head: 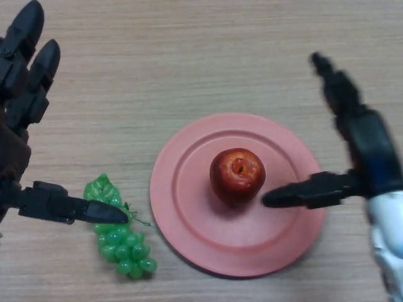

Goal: Pick up the red apple and place it on the plate

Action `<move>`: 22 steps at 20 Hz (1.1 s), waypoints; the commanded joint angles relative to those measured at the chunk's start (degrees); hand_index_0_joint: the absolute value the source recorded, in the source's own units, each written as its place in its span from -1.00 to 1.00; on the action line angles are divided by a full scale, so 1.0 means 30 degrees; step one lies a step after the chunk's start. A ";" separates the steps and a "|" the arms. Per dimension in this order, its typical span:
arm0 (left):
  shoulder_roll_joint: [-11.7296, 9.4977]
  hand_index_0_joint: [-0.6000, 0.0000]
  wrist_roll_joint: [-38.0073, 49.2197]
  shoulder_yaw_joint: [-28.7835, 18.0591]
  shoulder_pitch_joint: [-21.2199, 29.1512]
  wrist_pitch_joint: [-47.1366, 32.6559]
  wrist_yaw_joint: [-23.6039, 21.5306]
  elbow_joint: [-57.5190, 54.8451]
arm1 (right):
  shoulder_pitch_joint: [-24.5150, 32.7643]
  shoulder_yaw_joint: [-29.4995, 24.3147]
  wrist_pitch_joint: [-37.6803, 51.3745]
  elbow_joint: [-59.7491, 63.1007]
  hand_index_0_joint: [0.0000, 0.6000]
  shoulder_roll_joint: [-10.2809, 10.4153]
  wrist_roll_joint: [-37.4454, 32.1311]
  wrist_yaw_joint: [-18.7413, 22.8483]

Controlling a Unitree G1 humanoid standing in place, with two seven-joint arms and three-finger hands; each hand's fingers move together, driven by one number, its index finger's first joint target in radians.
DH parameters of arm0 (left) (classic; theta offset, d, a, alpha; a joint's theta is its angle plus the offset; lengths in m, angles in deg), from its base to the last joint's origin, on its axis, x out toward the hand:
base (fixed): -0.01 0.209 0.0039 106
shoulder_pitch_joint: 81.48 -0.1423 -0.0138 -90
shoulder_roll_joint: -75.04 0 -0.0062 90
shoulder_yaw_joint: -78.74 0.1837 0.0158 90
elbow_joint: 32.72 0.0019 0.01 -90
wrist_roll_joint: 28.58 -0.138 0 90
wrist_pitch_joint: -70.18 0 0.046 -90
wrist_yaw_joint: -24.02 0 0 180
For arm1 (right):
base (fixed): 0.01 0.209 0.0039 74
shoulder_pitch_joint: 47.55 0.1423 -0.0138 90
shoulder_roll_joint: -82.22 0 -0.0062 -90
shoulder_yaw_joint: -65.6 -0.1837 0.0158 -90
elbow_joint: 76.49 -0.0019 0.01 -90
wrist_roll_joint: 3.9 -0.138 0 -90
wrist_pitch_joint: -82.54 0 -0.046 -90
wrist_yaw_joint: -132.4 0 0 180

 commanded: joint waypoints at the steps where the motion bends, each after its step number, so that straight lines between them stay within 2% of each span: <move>1: -0.0454 1.00 -0.0235 -0.0263 0.0457 -0.2346 0.0120 -0.0370 | -0.0856 -0.1969 0.3169 -0.2992 -1.00 -0.0408 -0.2001 -0.0901; 5: -0.0387 1.00 -0.0680 -0.0085 0.0508 -0.3939 -0.0193 0.0531 | -0.3174 -0.3615 0.4720 -0.5767 -1.00 -0.0651 -0.5659 -0.2491; 9: -0.0251 1.00 -0.1377 0.0268 0.0517 -0.5286 -0.0982 0.1260 | -0.3516 -0.4836 0.4102 -0.7199 -1.00 -0.0701 -0.7048 -0.2865; 13: -0.0575 1.00 -0.1781 0.0883 0.1438 -0.2709 -0.1299 -0.0163 | -0.2861 -0.6235 0.2334 -0.8336 -1.00 -0.1078 -0.8397 -0.3201; 15: -0.0580 1.00 -0.2824 0.1477 0.1585 -0.2662 -0.1042 -0.0022 | -0.3057 -0.5903 0.1902 -0.8669 -1.00 -0.1080 -0.8493 -0.3787; 17: -0.0297 1.00 -0.3030 0.1783 0.1317 -0.2665 -0.0754 0.0093 | -0.2998 -0.5325 0.2137 -0.8201 -1.00 -0.1030 -0.7968 -0.4081; 20: -0.0281 1.00 -0.2437 0.1371 0.1298 -0.2426 -0.1095 0.0273 | -0.2773 -0.4964 0.1900 -0.8128 -1.00 -0.1086 -0.7484 -0.4189; 22: -0.0562 1.00 -0.2152 0.0600 0.1523 -0.2790 -0.1222 0.0881 | -0.2751 -0.4427 0.1620 -0.8449 -1.00 -0.1055 -0.7034 -0.4169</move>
